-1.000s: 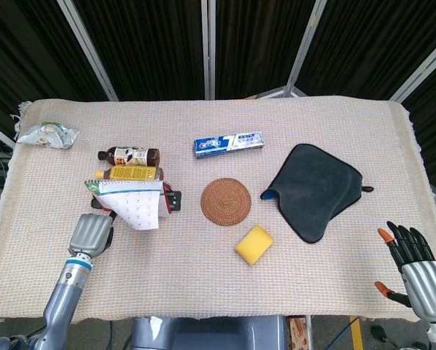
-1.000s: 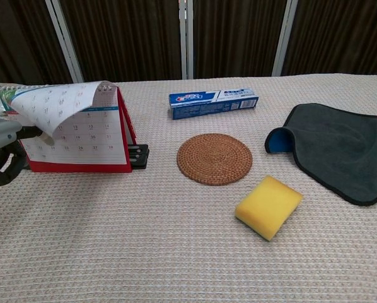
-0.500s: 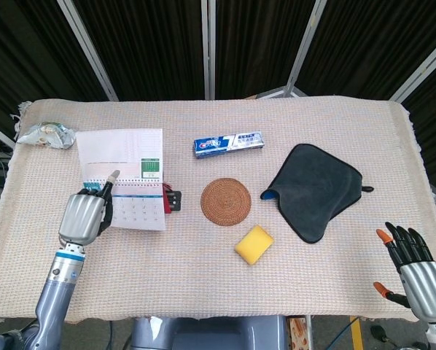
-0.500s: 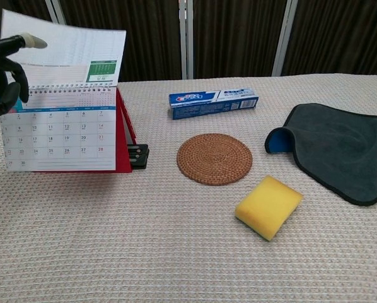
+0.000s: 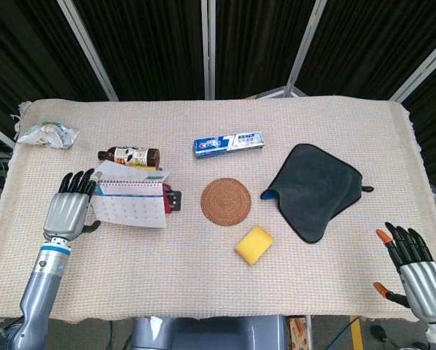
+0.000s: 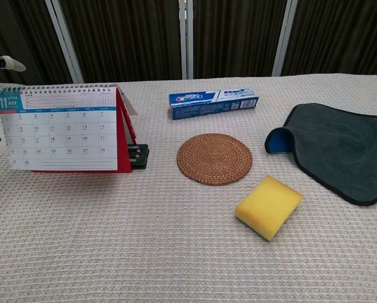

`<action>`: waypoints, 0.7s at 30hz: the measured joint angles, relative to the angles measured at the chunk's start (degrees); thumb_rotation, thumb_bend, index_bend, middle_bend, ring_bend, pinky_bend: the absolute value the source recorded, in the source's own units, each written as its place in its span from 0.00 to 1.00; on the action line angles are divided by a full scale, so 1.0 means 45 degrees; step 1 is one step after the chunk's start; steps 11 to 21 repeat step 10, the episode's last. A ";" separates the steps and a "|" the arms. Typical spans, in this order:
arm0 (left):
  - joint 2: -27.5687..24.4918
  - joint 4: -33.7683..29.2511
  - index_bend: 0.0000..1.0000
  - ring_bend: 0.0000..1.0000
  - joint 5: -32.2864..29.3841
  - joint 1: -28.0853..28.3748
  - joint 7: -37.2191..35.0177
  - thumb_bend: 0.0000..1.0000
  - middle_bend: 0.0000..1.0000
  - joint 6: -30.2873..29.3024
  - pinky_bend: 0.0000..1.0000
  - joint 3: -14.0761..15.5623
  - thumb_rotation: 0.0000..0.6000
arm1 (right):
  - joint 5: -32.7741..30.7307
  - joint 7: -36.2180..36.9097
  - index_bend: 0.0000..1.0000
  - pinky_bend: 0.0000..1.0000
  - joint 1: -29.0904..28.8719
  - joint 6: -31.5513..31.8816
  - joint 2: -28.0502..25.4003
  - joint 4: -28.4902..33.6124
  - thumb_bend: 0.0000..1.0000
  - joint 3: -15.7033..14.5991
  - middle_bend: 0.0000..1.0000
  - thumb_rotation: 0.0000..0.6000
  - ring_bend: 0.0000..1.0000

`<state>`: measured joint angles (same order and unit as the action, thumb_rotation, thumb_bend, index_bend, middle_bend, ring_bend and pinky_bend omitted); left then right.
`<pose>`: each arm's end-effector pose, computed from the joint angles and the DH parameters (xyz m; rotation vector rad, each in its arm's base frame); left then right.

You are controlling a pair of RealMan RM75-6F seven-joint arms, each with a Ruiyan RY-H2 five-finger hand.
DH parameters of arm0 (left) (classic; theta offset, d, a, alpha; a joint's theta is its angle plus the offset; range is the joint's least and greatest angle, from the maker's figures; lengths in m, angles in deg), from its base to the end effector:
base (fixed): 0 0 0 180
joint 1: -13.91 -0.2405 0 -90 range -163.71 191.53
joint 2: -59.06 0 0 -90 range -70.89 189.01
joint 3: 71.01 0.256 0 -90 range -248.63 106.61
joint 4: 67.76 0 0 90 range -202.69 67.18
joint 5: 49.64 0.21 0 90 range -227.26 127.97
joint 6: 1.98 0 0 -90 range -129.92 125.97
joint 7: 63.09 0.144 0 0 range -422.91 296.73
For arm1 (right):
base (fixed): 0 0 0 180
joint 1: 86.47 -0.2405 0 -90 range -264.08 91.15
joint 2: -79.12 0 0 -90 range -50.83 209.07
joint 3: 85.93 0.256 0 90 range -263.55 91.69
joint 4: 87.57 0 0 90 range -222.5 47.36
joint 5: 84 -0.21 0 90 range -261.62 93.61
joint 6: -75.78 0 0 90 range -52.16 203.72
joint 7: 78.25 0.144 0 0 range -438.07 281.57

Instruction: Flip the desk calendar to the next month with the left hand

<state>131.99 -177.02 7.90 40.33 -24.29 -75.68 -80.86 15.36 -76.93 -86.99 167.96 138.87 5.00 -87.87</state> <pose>-0.1997 0.2774 0.0853 -1.5535 -0.8864 -0.7192 -0.2965 -0.1377 0.1734 1.5350 -0.8060 0.9623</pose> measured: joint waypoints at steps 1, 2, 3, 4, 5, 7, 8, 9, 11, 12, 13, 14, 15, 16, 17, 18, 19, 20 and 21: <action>-0.0034 -0.0056 0.00 0.00 0.0140 -0.0072 -0.0116 0.19 0.00 -0.0085 0.00 0.0063 1.00 | 0.0001 0.0007 0.00 0.00 0.0002 0.0019 -0.0003 0.0000 0.03 0.0008 0.00 1.00 0.00; -0.0060 -0.0103 0.00 0.00 0.0311 -0.0154 -0.0214 0.19 0.00 -0.0190 0.00 0.0133 1.00 | -0.0002 0.0021 0.00 0.00 0.0004 0.0033 -0.0011 0.0006 0.03 0.0016 0.00 1.00 0.00; -0.0086 -0.0155 0.00 0.00 0.0531 -0.0264 -0.0321 0.19 0.00 -0.0337 0.00 0.0229 1.00 | -0.0012 0.0028 0.00 0.00 0.0004 0.0038 -0.0019 0.0011 0.03 0.0026 0.00 1.00 0.00; -0.0120 -0.0227 0.00 0.00 0.0880 -0.0449 -0.0473 0.19 0.00 -0.0591 0.00 0.0386 1.00 | -0.0021 0.0027 0.00 0.00 0.0002 0.0041 -0.0024 0.0017 0.03 0.0036 0.00 1.00 0.00; -0.0144 -0.0279 0.00 0.00 0.1166 -0.0608 -0.0592 0.16 0.00 -0.0808 0.00 0.0522 1.00 | -0.0023 0.0027 0.00 0.00 0.0000 0.0041 -0.0025 0.0020 0.03 0.0039 0.00 1.00 0.00; -0.0195 -0.0373 0.00 0.00 0.1742 -0.0979 -0.0818 0.08 0.00 -0.1295 0.00 0.0841 1.00 | -0.0030 0.0016 0.00 0.00 -0.0013 0.0019 -0.0023 0.0026 0.03 0.0046 0.00 1.00 0.00; -0.0225 -0.0417 0.00 0.00 0.2106 -0.1250 -0.0932 0.03 0.00 -0.1648 0.00 0.1068 1.00 | -0.0035 0.0006 0.00 0.00 -0.0018 0.0002 -0.0022 0.0026 0.03 0.0046 0.00 1.00 0.00; -0.0242 -0.0431 0.00 0.00 0.2367 -0.1460 -0.0994 0.01 0.00 -0.1924 0.00 0.1241 1.00 | -0.0046 -0.0015 0.00 0.00 -0.0022 -0.0013 -0.0018 0.0024 0.03 0.0046 0.00 1.00 0.00; -0.0257 -0.0429 0.00 0.00 0.2710 -0.1762 -0.1068 0.00 0.00 -0.2310 0.00 0.1486 1.00 | -0.0054 -0.0036 0.00 0.00 -0.0024 -0.0021 -0.0015 0.0025 0.03 0.0049 0.00 1.00 0.00; -0.0257 -0.0429 0.00 0.00 0.2710 -0.1762 -0.1068 0.00 0.00 -0.2310 0.00 0.1486 1.00 | -0.0054 -0.0036 0.00 0.00 -0.0024 -0.0021 -0.0015 0.0025 0.03 0.0049 0.00 1.00 0.00; -0.0257 -0.0429 0.00 0.00 0.2710 -0.1762 -0.1068 0.00 0.00 -0.2310 0.00 0.1486 1.00 | -0.0054 -0.0036 0.00 0.00 -0.0024 -0.0021 -0.0015 0.0025 0.03 0.0049 0.00 1.00 0.00; -0.0257 -0.0429 0.00 0.00 0.2710 -0.1762 -0.1068 0.00 0.00 -0.2310 0.00 0.1486 1.00 | -0.0054 -0.0036 0.00 0.00 -0.0024 -0.0021 -0.0015 0.0025 0.03 0.0049 0.00 1.00 0.00; -0.0257 -0.0429 0.00 0.00 0.2710 -0.1762 -0.1068 0.00 0.00 -0.2310 0.00 0.1486 1.00 | -0.0054 -0.0036 0.00 0.00 -0.0024 -0.0021 -0.0015 0.0025 0.03 0.0049 0.00 1.00 0.00; -0.0257 -0.0429 0.00 0.00 0.2710 -0.1762 -0.1068 0.00 0.00 -0.2310 0.00 0.1486 1.00 | -0.0054 -0.0036 0.00 0.00 -0.0024 -0.0021 -0.0015 0.0025 0.03 0.0049 0.00 1.00 0.00; -0.0257 -0.0429 0.00 0.00 0.2710 -0.1762 -0.1068 0.00 0.00 -0.2310 0.00 0.1486 1.00 | -0.0054 -0.0036 0.00 0.00 -0.0024 -0.0021 -0.0015 0.0025 0.03 0.0049 0.00 1.00 0.00; -0.0257 -0.0429 0.00 0.00 0.2710 -0.1762 -0.1068 0.00 0.00 -0.2310 0.00 0.1486 1.00 | -0.0054 -0.0036 0.00 0.00 -0.0024 -0.0021 -0.0015 0.0025 0.03 0.0049 0.00 1.00 0.00; -0.0257 -0.0429 0.00 0.00 0.2710 -0.1762 -0.1068 0.00 0.00 -0.2310 0.00 0.1486 1.00 | -0.0054 -0.0036 0.00 0.00 -0.0024 -0.0021 -0.0015 0.0025 0.03 0.0049 0.00 1.00 0.00; -0.0257 -0.0429 0.00 0.00 0.2710 -0.1762 -0.1068 0.00 0.00 -0.2310 0.00 0.1486 1.00 | -0.0054 -0.0036 0.00 0.00 -0.0024 -0.0021 -0.0015 0.0025 0.03 0.0049 0.00 1.00 0.00; -0.0257 -0.0429 0.00 0.00 0.2710 -0.1762 -0.1068 0.00 0.00 -0.2310 0.00 0.1486 1.00 | -0.0054 -0.0036 0.00 0.00 -0.0024 -0.0021 -0.0015 0.0025 0.03 0.0049 0.00 1.00 0.00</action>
